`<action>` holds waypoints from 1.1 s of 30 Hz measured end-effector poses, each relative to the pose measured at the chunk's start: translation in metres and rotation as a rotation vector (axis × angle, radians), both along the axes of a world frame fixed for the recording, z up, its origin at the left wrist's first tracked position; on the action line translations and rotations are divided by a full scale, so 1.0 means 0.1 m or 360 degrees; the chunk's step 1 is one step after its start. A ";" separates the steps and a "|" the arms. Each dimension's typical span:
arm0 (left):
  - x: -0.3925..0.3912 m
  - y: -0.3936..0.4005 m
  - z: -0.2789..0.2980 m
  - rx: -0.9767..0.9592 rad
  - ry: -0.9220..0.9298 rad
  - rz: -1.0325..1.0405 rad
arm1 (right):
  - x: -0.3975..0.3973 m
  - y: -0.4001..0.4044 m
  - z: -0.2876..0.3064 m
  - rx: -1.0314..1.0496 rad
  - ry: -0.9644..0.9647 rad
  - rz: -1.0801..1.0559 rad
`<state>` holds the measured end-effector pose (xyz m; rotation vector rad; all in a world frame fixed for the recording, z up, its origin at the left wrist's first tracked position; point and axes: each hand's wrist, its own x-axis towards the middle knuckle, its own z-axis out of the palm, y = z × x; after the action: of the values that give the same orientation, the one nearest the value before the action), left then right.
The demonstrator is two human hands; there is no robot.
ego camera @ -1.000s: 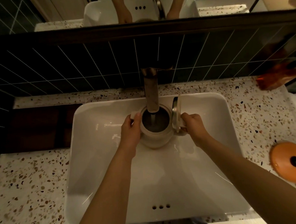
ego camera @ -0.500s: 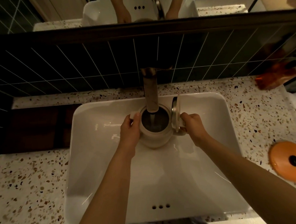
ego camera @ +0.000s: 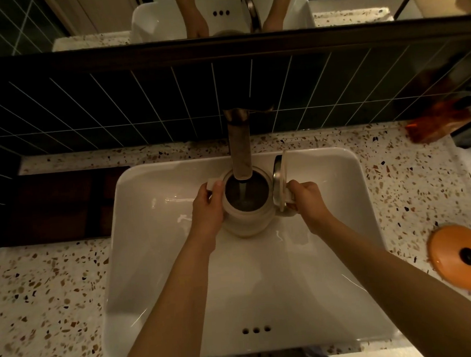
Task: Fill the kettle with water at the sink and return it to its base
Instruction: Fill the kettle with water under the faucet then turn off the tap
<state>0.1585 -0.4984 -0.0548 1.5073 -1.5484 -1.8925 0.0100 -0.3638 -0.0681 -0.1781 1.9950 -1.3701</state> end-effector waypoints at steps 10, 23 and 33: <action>0.00 0.00 -0.01 -0.0029 0.0015 -0.0029 | 0.00 0.00 -0.01 0.0019 0.0013 0.0010; 0.01 0.00 0.06 -0.0072 -0.0024 -0.0058 | 0.00 0.00 0.01 0.0053 0.0010 0.0039; 0.02 -0.13 0.16 -0.0384 -0.0236 -0.0247 | 0.00 -0.01 0.05 -0.0007 -0.0055 0.0007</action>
<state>0.1606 -0.5115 -0.0389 1.4859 -1.9326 -1.6279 0.0098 -0.3651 -0.0633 -0.1596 1.9620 -1.3664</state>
